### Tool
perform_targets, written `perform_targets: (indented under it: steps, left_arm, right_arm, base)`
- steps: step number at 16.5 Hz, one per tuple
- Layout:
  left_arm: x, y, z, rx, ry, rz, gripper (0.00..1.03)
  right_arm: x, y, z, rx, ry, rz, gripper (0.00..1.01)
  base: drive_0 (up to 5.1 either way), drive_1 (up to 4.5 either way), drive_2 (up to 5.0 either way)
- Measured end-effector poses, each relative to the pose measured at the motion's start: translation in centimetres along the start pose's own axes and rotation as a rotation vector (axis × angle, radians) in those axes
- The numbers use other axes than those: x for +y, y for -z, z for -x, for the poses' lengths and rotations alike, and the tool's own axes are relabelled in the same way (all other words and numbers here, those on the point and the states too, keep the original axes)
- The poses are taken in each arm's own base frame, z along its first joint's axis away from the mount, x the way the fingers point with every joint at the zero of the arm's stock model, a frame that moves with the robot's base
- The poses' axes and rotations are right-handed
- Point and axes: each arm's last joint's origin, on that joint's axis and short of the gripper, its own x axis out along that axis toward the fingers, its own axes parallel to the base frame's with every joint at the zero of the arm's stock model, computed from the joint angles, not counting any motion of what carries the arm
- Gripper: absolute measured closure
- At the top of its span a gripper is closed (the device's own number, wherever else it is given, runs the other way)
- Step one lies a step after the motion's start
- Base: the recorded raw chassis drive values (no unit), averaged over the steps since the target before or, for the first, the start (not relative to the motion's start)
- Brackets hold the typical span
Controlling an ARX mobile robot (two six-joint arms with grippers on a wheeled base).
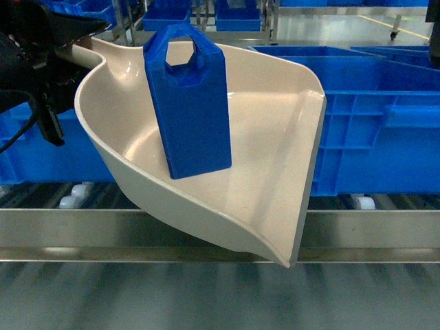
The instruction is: Place part in tray to right shelf
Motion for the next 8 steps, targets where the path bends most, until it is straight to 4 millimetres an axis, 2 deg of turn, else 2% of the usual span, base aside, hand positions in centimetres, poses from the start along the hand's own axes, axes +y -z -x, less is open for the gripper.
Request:
perform_targets:
  steps: [8]
  left_arm:
    - [0.00, 0.00, 0.00, 0.000, 0.000, 0.000, 0.90]
  right_arm:
    - [0.00, 0.00, 0.00, 0.000, 0.000, 0.000, 0.03]
  base:
    - [0.0, 0.00, 0.0]
